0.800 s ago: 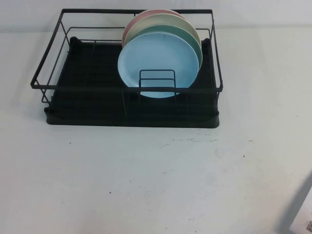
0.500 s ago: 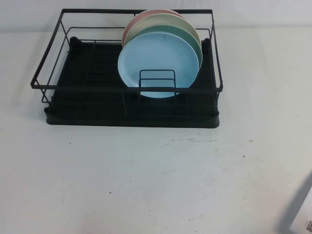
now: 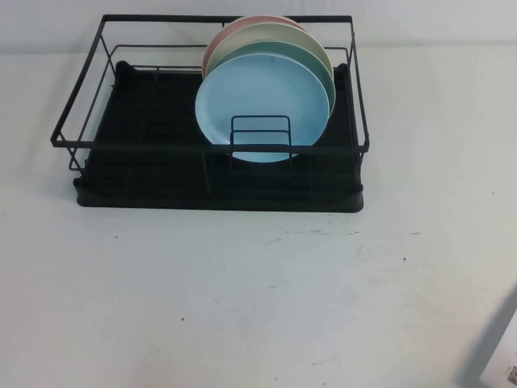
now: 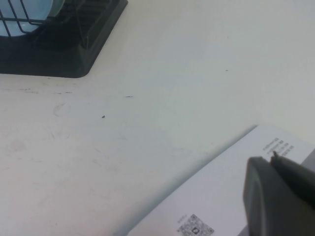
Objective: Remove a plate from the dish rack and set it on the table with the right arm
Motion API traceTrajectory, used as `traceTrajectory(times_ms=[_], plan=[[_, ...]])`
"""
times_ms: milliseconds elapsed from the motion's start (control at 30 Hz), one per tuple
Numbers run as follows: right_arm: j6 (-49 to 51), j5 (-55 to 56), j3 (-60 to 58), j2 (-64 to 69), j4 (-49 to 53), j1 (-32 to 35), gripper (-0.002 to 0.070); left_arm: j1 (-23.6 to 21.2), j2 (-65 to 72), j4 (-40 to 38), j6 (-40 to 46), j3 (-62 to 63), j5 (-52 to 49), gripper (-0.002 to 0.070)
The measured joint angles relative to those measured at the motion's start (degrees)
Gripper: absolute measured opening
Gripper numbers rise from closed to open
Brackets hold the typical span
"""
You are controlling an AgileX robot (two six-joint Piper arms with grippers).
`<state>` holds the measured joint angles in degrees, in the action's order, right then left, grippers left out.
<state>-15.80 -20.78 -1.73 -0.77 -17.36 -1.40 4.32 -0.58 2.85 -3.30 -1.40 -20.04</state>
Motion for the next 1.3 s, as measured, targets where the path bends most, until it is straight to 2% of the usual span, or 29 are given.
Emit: traceTrajectory(times_ms=[433,600,900,1300], plan=[[0.00,0.00,0.00,0.00,-1.42,0.00,-0.0018,0.00,0.00,0.00,0.00,0.00,0.00,-0.0004],[0.00,0.65,0.00,0.00,-11.44,0.00,-0.0018,0.00,0.00,0.00,0.00,0.00,0.00,-0.0004],[0.00,10.44,0.00,0.00,-36.41,0.00,-0.0018,0.00,0.00,0.00,0.00,0.00,0.00,-0.0004],[-2.13,11.73,0.13,0.00,-43.03,0.00,-0.0018,0.00,0.00,0.00,0.00,0.00,0.00,-0.0004]])
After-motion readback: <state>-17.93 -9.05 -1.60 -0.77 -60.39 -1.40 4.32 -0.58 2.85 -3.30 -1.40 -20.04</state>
